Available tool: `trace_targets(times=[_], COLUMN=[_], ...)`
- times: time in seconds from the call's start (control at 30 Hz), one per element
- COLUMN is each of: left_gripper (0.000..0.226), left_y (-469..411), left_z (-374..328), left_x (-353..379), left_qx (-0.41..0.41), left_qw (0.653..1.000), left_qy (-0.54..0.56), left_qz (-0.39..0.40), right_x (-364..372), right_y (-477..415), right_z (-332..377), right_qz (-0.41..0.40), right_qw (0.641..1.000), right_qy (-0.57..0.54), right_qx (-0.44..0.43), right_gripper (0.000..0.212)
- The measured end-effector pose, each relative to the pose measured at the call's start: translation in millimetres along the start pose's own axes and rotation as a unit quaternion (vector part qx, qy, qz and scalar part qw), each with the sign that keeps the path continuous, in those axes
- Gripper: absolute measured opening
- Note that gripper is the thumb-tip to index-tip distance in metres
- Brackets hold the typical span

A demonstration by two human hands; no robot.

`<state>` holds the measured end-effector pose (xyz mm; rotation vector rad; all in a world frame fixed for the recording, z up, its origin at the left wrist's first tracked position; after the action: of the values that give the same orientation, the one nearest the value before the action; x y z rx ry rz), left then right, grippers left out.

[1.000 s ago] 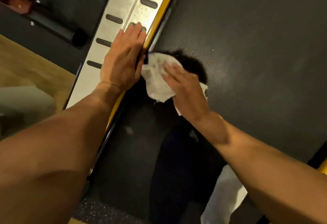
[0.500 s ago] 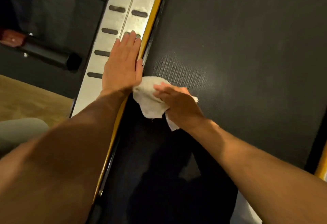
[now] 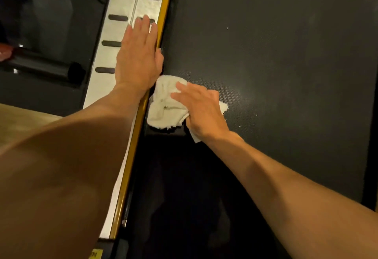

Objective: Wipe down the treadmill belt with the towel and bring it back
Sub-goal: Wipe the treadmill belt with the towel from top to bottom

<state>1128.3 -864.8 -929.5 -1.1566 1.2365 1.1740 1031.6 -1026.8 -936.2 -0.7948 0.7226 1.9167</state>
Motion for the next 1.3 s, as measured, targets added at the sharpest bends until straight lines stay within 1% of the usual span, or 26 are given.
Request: trace_targets(times=[0.03,0.07,0.1,0.17,0.2,0.27,0.33,0.43,0.53,0.67,0.7,0.77,0.8,0.83,0.87,0.9,0.97,1.0,1.03,1.07,1.13,1.17,1.2,1.23,1.27,1.3], left_gripper=[0.055,0.055,0.055,0.056,0.056,0.055,0.053,0.042,0.035,0.034,0.033,0.033,0.033,0.033,0.034,0.037,0.041,0.041,0.041,0.042,0.044,0.045,0.044,0.044,0.044,0.044], left_y=[0,-1,0,-2,-2,-2,1,8,20,45,52,65,70,75,81,87,97,102,105,107,111,113,116,120,125,130], left_z=[0,1,0,1,2,-1,0,-7,-11,-11,-12,-10,-10,-11,-12,-14,-18,-20,-21,-21,-20,-20,-20,-21,-22,-24], left_x=[0,3,4,4,3,3,1,-5,-11,-10,-10,-7,-6,-5,-4,-3,-1,0,1,4,8,8,9,10,10,10], left_qx=[0.003,0.004,0.009,0.017,0.018,0.014,-0.011,-0.041,-0.060,-0.066,-0.063,-0.066,-0.065,-0.062,-0.057,-0.053,-0.043,-0.037,-0.033,-0.030,-0.028,-0.029,-0.031,-0.033,-0.034,-0.033], left_qw=[1.000,1.000,1.000,0.999,0.999,0.999,0.998,0.997,0.993,0.982,0.980,0.977,0.978,0.980,0.983,0.984,0.985,0.985,0.985,0.986,0.986,0.986,0.986,0.986,0.986,0.985], left_qy=[0.007,0.008,0.015,0.024,0.024,0.031,0.044,0.011,0.042,0.128,0.136,0.148,0.147,0.140,0.134,0.130,0.128,0.128,0.128,0.130,0.133,0.134,0.135,0.137,0.140,0.143], left_qz=[-0.008,-0.022,-0.023,-0.019,-0.025,-0.029,-0.036,-0.068,-0.095,-0.119,-0.128,-0.138,-0.133,-0.124,-0.115,-0.108,-0.107,-0.109,-0.107,-0.101,-0.092,-0.092,-0.092,-0.090,-0.088,-0.088], right_x=[-3,-8,-16,-35,-41,-37,-18,0,10,4,2,-1,-6,-13,-21,-28,-35,-30,-22,-12,3,2,-5,-17,-32,-48], right_y=[4,1,-5,-23,-33,-44,-34,-7,15,16,16,20,23,27,27,23,14,15,21,31,62,78,85,84,77,68], right_z=[-2,-9,-17,-33,-39,-47,-43,-43,-48,-41,-38,-33,-30,-27,-30,-38,-58,-61,-56,-47,-25,-16,-15,-23,-37,-56], right_qz=[-0.008,-0.035,-0.081,-0.164,-0.175,-0.154,-0.148,-0.169,-0.174,-0.181,-0.167,-0.103,-0.075,-0.071,-0.094,-0.136,-0.215,-0.234,-0.236,-0.219,-0.159,-0.132,-0.126,-0.153,-0.193,-0.228], right_qw=[1.000,0.998,0.995,0.986,0.984,0.988,0.989,0.982,0.978,0.977,0.980,0.987,0.988,0.985,0.983,0.982,0.976,0.971,0.968,0.969,0.974,0.973,0.972,0.970,0.969,0.969], right_qy=[-0.009,-0.013,-0.016,-0.017,-0.020,0.001,0.009,-0.022,0.010,0.004,0.004,0.013,-0.004,-0.036,-0.059,-0.059,0.001,0.049,0.091,0.113,0.081,0.049,0.022,-0.001,-0.019,-0.019], right_qx=[-0.022,-0.046,-0.060,-0.033,-0.002,0.028,-0.013,-0.084,-0.119,-0.113,-0.111,-0.123,-0.138,-0.151,-0.145,-0.116,-0.032,-0.005,-0.006,-0.036,-0.141,-0.181,-0.197,-0.191,-0.154,-0.094], right_gripper=[0.060,0.062,0.062,0.057,0.053,0.050,0.057,0.069,0.071,0.061,0.056,0.043,0.037,0.033,0.029,0.024,0.019,0.022,0.026,0.031,0.035,0.034,0.032,0.030,0.028,0.026])
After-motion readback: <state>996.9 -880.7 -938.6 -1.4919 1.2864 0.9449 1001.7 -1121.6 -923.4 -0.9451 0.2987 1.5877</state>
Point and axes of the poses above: each hand's wrist, its own y-axis away from the middle knuckle, its own x-axis out of the palm, z = x × y, the point moved 3 cm from there along -y, towards the middle knuckle, and after that the axes turned 2 degrees about -y, right-handed, at the moved point
